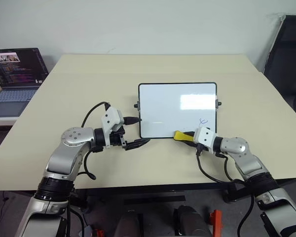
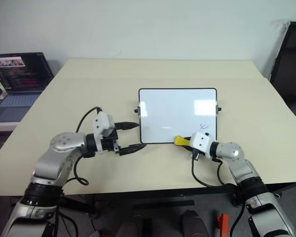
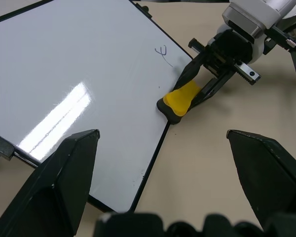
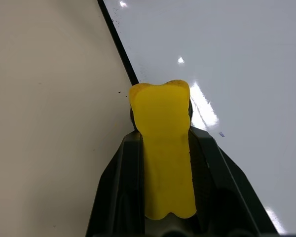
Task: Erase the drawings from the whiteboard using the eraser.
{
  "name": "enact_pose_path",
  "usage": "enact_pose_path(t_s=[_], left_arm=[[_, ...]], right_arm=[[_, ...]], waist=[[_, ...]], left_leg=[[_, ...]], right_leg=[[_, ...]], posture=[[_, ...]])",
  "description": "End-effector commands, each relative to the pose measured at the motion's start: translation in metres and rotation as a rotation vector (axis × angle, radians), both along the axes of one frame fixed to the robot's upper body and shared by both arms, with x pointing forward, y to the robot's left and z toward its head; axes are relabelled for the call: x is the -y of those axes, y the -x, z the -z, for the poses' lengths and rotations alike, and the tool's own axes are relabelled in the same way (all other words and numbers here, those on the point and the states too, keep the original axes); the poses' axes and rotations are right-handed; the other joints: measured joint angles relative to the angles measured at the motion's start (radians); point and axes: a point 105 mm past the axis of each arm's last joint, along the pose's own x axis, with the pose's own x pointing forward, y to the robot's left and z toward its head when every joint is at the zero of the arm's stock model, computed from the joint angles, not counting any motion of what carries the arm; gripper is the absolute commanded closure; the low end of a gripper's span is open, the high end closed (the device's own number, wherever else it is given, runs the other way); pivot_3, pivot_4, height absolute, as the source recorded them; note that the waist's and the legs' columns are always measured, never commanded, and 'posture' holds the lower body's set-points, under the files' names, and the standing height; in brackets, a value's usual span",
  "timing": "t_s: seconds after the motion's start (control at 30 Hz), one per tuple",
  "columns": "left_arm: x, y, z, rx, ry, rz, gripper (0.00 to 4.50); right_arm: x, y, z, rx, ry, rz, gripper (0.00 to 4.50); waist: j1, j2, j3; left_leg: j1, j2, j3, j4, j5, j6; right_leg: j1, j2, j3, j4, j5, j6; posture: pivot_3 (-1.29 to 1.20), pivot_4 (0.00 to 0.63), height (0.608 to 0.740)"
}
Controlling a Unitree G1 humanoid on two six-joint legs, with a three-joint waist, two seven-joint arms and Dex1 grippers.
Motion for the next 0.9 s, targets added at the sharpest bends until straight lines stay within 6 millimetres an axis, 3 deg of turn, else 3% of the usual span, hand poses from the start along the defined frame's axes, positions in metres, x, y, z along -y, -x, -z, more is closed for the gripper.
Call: enact_pose_path(t_s=[0.03,0.27,0.53,0.63,0.7,0.8,0.9], left_arm=[[0.004,-0.002,-0.011,0.05,0.005,0.019,0.0],[0.004,-0.002,-0.012,0.053,0.005,0.02,0.0],[0.005,-0.002,-0.012,0.052,0.006,0.024,0.0],[0.003,-0.004,-0.016,0.061,0.006,0.02,0.0],[0.002,-0.004,-0.025,0.076,0.024,0.024,0.0],[-0.001,-0.006,-0.04,0.111,0.032,0.023,0.0],[-0.008,-0.008,-0.046,0.129,0.012,0.015,0.0]], right_arm=[[0.026,-0.028,-0.016,0.094,-0.003,0.176,3.64],[0.041,-0.035,-0.016,0.135,0.025,0.235,3.64],[0.022,-0.009,0.006,0.009,0.016,0.111,3.64],[0.018,-0.007,-0.039,0.044,-0.175,0.118,3.64],[0.025,-0.002,-0.07,0.055,-0.225,0.119,3.64],[0.045,0.015,-0.103,0.025,-0.243,0.121,3.64],[0.076,0.033,-0.121,-0.009,-0.197,0.163,3.64]], waist=[[-0.002,0.0,0.0],[-0.001,0.0,0.0],[0.0,0.0,0.0],[0.002,0.0,0.001],[0.004,0.003,0.004],[0.011,0.007,0.006],[0.024,0.007,0.006]], left_leg=[[0.0,0.0,0.0,0.0,0.0,0.0],[0.0,0.0,0.0,0.0,0.001,0.001],[-0.001,0.0,0.0,-0.001,0.001,0.001],[-0.002,0.0,-0.001,-0.002,0.0,0.001],[-0.005,0.0,-0.001,-0.002,0.0,0.001],[-0.015,0.0,-0.002,-0.002,0.0,0.001],[-0.025,0.0,-0.002,-0.002,0.0,0.001]], right_leg=[[0.0,0.0,0.0,0.0,0.0,0.0],[0.0,0.0,0.0,0.0,0.001,0.0],[0.0,0.0,0.0,-0.001,0.001,0.0],[-0.001,0.0,-0.001,-0.004,0.0,0.0],[-0.002,0.0,-0.001,-0.005,0.001,0.0],[-0.009,0.0,-0.001,-0.009,0.005,0.008],[-0.019,0.0,-0.003,-0.011,0.009,0.005]], posture=[[0.0,0.15,0.74],[0.0,0.15,0.74],[0.0,0.15,0.74],[0.0,0.15,0.74],[0.0,0.15,0.74],[0.0,0.15,0.74],[0.0,0.15,0.74]])
